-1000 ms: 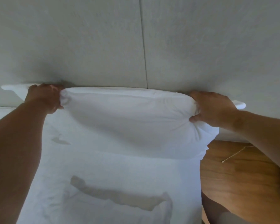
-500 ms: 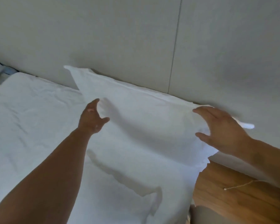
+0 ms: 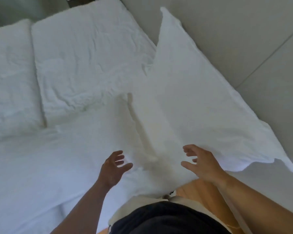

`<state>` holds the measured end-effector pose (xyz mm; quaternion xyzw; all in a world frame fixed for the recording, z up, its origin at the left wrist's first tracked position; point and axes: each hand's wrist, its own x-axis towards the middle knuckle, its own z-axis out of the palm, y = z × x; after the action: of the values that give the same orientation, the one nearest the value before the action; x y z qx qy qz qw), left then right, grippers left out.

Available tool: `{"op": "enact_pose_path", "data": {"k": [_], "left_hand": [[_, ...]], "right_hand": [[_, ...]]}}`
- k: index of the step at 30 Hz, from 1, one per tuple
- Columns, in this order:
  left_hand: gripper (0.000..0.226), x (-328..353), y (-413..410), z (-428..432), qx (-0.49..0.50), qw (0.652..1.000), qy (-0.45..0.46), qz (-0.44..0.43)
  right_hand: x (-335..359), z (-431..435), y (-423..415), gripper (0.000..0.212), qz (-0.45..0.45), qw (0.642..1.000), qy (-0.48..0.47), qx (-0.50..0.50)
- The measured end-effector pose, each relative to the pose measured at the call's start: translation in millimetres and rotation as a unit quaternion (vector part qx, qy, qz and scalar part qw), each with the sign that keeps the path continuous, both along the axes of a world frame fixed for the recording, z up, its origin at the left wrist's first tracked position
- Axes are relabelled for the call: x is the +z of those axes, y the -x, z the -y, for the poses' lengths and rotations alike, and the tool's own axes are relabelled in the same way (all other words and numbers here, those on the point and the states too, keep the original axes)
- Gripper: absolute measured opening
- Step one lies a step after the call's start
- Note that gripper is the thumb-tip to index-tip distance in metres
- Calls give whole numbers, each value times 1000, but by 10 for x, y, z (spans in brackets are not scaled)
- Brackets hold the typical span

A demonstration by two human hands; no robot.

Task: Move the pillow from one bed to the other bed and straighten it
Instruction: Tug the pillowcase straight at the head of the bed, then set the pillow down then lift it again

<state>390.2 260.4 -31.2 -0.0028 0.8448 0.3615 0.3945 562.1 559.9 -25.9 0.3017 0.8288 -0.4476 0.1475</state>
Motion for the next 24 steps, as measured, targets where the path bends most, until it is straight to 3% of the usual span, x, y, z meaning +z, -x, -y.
{"op": "enact_pose_path", "data": {"k": [2,5,9,12,14,18,24], "left_hand": [[69,-44,-351,334,117,991,-33,60],[72,-107,-717,652,187,977,-53,89],[65,-152,-1029,1056,278,953,-71,98],[72,-252,-1158,1275,358,923,-93,110],[80,-321,-1206,1407,435,885,-119,118],[128,-524,-1078,1634,577,790,-172,114],[133,-857,-502,1835,706,666,-213,113]], "right_hand": [[-68,170,97,47,18,998,60,27],[-126,325,200,44,42,994,99,33],[-186,639,472,45,81,986,103,106],[-168,880,834,46,92,978,84,165],[-145,1078,1160,46,85,974,69,199],[-77,1617,2013,46,55,970,48,233],[-157,2617,3373,51,20,944,-22,327]]}}
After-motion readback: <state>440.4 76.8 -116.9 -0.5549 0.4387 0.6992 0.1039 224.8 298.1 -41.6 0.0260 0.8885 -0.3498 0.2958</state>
